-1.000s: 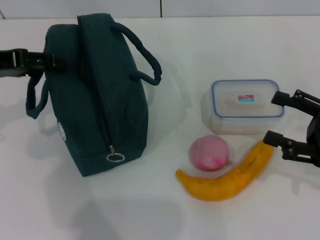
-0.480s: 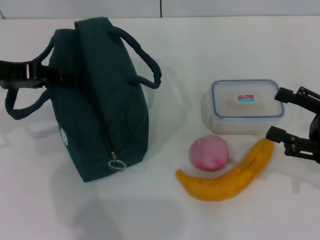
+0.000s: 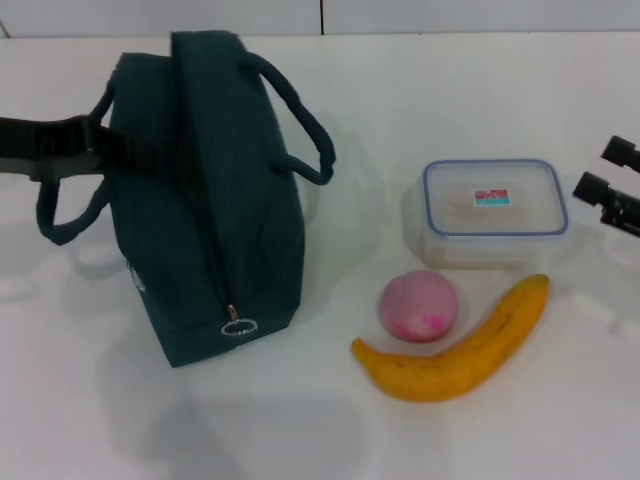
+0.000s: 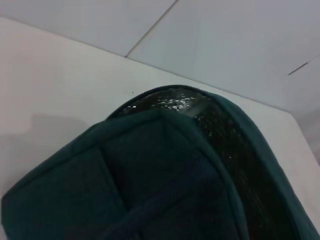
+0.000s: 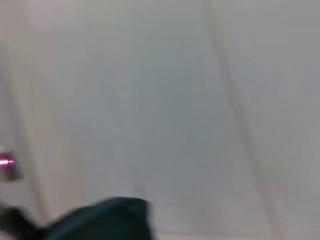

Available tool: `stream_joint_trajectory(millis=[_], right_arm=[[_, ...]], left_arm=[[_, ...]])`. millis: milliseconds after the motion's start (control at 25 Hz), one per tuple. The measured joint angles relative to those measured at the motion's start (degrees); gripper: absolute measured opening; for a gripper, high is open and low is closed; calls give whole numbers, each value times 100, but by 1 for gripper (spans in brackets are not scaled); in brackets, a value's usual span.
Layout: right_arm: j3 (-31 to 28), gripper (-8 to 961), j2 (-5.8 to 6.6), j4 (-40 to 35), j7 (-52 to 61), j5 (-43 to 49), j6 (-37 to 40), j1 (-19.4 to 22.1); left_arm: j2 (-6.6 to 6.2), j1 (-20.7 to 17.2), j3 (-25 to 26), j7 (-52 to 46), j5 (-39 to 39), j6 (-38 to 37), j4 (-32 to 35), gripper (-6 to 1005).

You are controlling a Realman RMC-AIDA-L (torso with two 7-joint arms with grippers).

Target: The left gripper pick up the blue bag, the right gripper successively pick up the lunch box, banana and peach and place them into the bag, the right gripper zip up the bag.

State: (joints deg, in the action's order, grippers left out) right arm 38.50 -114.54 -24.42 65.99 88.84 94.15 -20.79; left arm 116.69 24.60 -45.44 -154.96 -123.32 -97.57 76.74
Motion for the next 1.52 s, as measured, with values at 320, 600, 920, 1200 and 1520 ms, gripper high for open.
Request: stream_joint_trajectory(millis=[320, 600, 920, 1200, 1520], right_arm=[[29, 838, -8, 52, 1483, 43, -1396, -176], [106, 835, 68, 185, 2188, 127, -1748, -324], [312, 833, 112, 405, 2762, 161, -2179, -423], [501, 831, 191, 785, 3513, 189, -2314, -600], [518, 828, 203, 798, 4219, 196, -2171, -648]], left_arm=[[82, 68, -22, -13, -31, 1, -156, 30], [66, 186, -26, 26, -169, 14, -331, 29], [74, 249, -26, 112, -182, 42, -347, 29], [67, 355, -26, 159, -192, 47, -495, 29], [91, 355, -18, 225, -162, 56, -495, 30]])
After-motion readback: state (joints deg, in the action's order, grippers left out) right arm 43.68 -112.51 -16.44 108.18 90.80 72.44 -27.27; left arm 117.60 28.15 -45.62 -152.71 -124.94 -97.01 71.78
